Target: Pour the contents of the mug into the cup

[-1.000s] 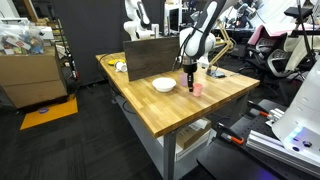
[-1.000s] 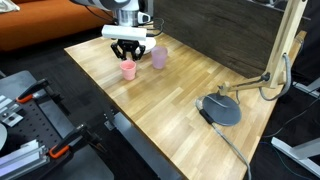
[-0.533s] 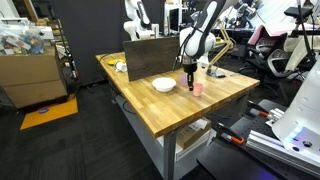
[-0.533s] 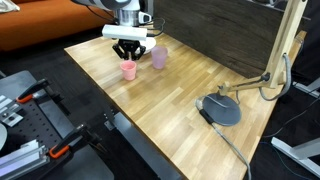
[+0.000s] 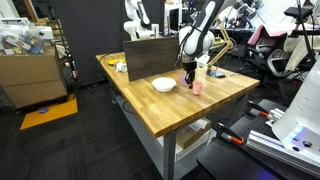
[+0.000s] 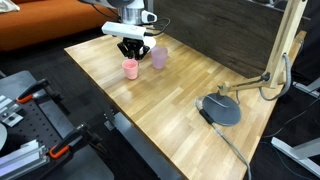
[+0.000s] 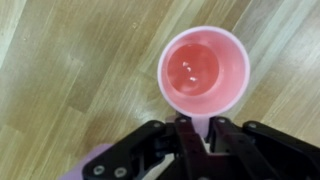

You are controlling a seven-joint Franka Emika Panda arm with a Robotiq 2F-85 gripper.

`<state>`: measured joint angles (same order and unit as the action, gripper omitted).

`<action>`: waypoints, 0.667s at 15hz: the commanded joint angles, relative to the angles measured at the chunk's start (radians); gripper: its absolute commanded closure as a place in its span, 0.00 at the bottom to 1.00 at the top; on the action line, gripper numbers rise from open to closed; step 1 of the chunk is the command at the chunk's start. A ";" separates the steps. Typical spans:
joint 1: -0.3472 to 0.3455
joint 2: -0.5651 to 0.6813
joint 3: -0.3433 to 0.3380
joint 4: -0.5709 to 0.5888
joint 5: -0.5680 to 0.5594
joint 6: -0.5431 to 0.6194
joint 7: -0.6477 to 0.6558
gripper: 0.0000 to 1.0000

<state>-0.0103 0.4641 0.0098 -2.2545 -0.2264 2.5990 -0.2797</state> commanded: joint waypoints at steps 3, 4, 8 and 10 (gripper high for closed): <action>0.044 -0.021 0.000 0.067 0.055 -0.161 0.182 0.96; 0.047 -0.023 0.003 0.074 0.070 -0.182 0.204 0.96; 0.049 -0.016 0.014 0.072 0.093 -0.153 0.196 0.85; 0.049 -0.017 0.020 0.072 0.102 -0.153 0.196 0.85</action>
<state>0.0372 0.4472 0.0316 -2.1844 -0.1264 2.4488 -0.0831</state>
